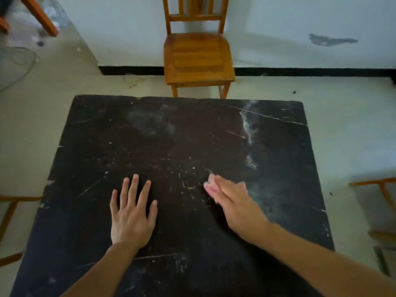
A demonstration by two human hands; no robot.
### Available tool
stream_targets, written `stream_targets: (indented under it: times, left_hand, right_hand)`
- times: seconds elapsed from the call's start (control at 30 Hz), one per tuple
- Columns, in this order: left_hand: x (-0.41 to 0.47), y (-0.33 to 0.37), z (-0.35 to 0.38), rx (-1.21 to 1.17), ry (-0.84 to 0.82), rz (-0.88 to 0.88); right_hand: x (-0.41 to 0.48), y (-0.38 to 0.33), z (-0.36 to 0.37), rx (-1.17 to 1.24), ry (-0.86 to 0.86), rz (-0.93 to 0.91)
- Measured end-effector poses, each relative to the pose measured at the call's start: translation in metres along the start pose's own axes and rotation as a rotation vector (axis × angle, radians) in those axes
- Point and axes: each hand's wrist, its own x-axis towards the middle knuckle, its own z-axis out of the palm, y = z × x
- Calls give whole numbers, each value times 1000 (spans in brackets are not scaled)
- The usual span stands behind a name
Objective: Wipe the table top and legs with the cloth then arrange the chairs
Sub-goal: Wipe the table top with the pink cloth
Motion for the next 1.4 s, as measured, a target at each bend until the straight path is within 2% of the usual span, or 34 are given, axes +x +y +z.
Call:
stream_targets:
  times: [0.07, 0.1, 0.13, 0.23, 0.27, 0.3, 0.37, 0.47, 0.53, 0.57, 0.6, 0.67, 0.7, 0.73, 0.8, 0.87, 0.97, 1.03, 1.1, 1.13, 1.2, 1.23, 1.27, 1.33, 1.4]
  left_hand:
    - [-1, 4, -2, 15, -8, -16]
    - [-1, 6, -4, 2, -5, -27]
    - [1, 11, -6, -22, 5, -36]
    - [16, 42, -17, -109, 70, 1]
    - [23, 56, -21, -136, 99, 29]
    - [33, 71, -25, -162, 129, 46]
    - [52, 98, -31, -200, 150, 41]
    - [68, 120, -25, -204, 95, -12]
    - [70, 122, -13, -143, 73, -28]
    - [70, 121, -9, -113, 76, -22]
    - [70, 121, -5, -97, 81, -21]
    - [72, 121, -1, -97, 91, -28]
    - [71, 122, -1, -102, 95, -34]
    - [72, 122, -1, -102, 101, -36]
    - [73, 122, 0, -99, 106, -25]
    - [72, 122, -1, -98, 107, -40]
    - [71, 124, -1, -87, 123, -35]
    - [74, 124, -1, -77, 127, -36]
    - [74, 123, 0, -69, 132, -39]
    - [74, 122, 0, -67, 137, -36]
    - [73, 121, 1, -60, 139, -36]
    - [73, 120, 1, -54, 142, -38]
    - [74, 120, 1, -48, 143, -39]
    - [75, 120, 1, -42, 131, -31]
    - [75, 120, 1, -42, 135, -27]
  right_hand:
    - [-38, 7, 0, -10, -40, -79]
    - [-40, 28, -5, -22, -3, -35]
    - [-34, 52, -17, -18, 54, 131]
    - [-2, 142, -76, 41, 229, 885]
    - [5, 152, -89, 29, 255, 952]
    - [10, 149, -95, 2, 272, 883]
    - [6, 117, -86, 9, 245, 552]
    - [-42, 57, -44, -34, -2, 69]
    - [-59, 65, -36, -90, -107, -123]
    - [-59, 103, -27, -147, -84, -117]
    - [-48, 146, -27, -171, -56, 21]
    - [-18, 234, -50, -263, 47, 434]
    - [-8, 263, -68, -217, 101, 685]
    - [1, 269, -81, -118, 241, 879]
    - [13, 234, -92, -47, 463, 985]
    - [21, 182, -88, 39, 515, 968]
    - [64, 174, -64, 32, 447, 931]
    - [117, 189, -73, 111, 381, 728]
    - [163, 198, -95, 189, 328, 639]
    - [172, 204, -104, 165, 383, 693]
    - [161, 221, -104, 124, 525, 918]
    - [153, 222, -97, 114, 506, 1022]
    - [148, 217, -86, 68, 443, 1026]
    - [153, 196, -66, 78, 296, 778]
    - [168, 171, -69, 221, 254, 518]
